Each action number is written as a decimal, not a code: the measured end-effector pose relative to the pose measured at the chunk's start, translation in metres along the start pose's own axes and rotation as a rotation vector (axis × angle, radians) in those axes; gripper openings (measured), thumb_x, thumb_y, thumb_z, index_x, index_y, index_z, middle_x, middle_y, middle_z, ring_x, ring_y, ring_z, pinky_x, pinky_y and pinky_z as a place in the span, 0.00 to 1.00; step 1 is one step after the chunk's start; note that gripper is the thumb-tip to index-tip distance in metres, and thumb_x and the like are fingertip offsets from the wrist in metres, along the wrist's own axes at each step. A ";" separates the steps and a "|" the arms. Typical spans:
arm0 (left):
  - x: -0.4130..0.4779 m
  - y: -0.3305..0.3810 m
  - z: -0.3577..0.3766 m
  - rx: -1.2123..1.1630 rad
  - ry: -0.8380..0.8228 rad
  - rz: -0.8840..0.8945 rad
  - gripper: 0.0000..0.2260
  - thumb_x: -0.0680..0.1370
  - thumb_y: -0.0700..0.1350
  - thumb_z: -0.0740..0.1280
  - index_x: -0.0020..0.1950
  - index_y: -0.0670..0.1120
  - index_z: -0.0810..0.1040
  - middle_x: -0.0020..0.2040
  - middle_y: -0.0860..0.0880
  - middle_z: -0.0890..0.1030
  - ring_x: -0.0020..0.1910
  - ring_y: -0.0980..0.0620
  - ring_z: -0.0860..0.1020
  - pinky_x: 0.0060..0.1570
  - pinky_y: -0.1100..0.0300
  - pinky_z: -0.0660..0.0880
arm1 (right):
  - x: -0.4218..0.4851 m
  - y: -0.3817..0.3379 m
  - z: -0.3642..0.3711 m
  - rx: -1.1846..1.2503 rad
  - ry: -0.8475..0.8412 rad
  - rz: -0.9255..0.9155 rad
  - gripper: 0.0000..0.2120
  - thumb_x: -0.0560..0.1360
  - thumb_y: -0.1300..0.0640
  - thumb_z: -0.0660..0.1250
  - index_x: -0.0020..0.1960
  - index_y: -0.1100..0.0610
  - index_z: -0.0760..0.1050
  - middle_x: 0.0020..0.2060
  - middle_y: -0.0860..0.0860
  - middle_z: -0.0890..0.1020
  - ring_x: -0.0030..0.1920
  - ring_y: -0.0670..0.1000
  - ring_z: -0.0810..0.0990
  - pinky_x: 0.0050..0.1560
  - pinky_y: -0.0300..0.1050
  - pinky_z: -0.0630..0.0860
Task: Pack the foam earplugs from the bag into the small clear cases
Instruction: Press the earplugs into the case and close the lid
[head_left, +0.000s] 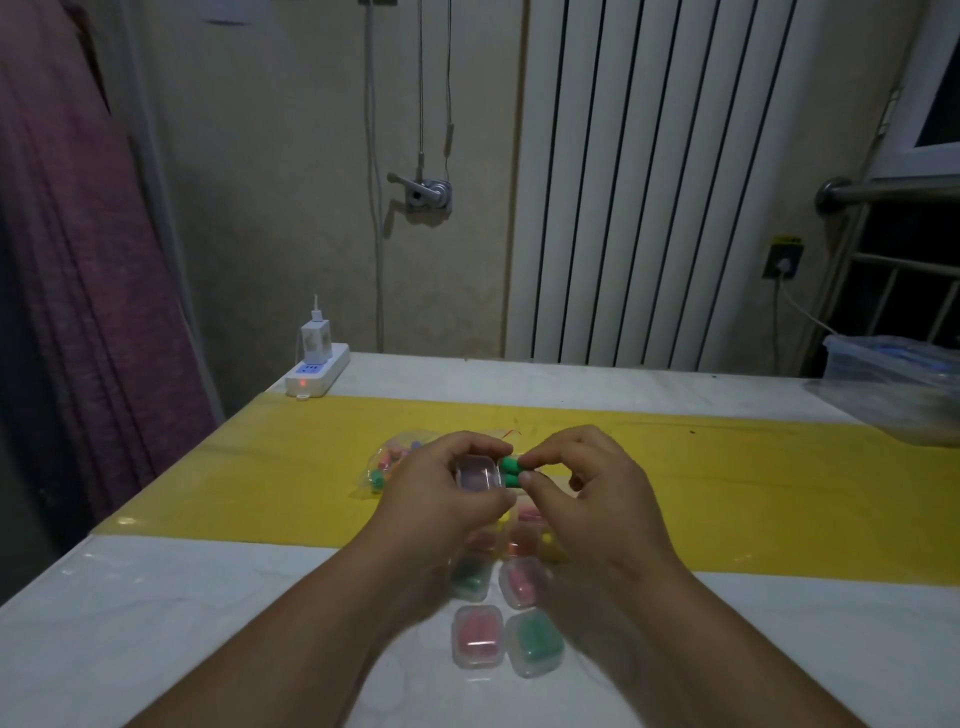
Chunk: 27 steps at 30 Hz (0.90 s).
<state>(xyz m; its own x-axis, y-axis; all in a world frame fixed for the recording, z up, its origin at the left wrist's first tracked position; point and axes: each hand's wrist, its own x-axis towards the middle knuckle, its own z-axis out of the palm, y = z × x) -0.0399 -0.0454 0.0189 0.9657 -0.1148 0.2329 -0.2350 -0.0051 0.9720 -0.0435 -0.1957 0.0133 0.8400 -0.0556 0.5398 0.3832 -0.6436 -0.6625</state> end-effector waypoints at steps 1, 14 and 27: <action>0.000 0.000 0.000 -0.001 -0.002 0.007 0.15 0.70 0.27 0.72 0.50 0.44 0.82 0.45 0.48 0.81 0.34 0.64 0.79 0.30 0.71 0.75 | 0.001 0.002 0.001 -0.015 0.003 0.009 0.04 0.73 0.55 0.73 0.45 0.46 0.83 0.42 0.39 0.76 0.46 0.38 0.75 0.40 0.25 0.65; -0.002 0.002 0.000 0.047 -0.027 -0.022 0.19 0.70 0.26 0.71 0.56 0.43 0.80 0.50 0.45 0.81 0.37 0.64 0.82 0.32 0.72 0.75 | 0.001 0.000 -0.001 0.484 -0.100 0.404 0.09 0.74 0.64 0.71 0.51 0.56 0.75 0.40 0.59 0.83 0.33 0.48 0.83 0.33 0.42 0.79; 0.009 -0.005 -0.006 -0.280 0.124 -0.137 0.12 0.80 0.38 0.55 0.47 0.41 0.78 0.44 0.38 0.83 0.40 0.44 0.80 0.38 0.55 0.78 | 0.003 -0.003 -0.003 0.655 -0.024 0.460 0.04 0.73 0.68 0.70 0.48 0.63 0.79 0.35 0.58 0.81 0.27 0.49 0.79 0.40 0.53 0.82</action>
<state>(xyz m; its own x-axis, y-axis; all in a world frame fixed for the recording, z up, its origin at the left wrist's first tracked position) -0.0292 -0.0408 0.0165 0.9963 -0.0104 0.0851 -0.0794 0.2635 0.9614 -0.0432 -0.1967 0.0186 0.9738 -0.1854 0.1319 0.1379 0.0194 -0.9903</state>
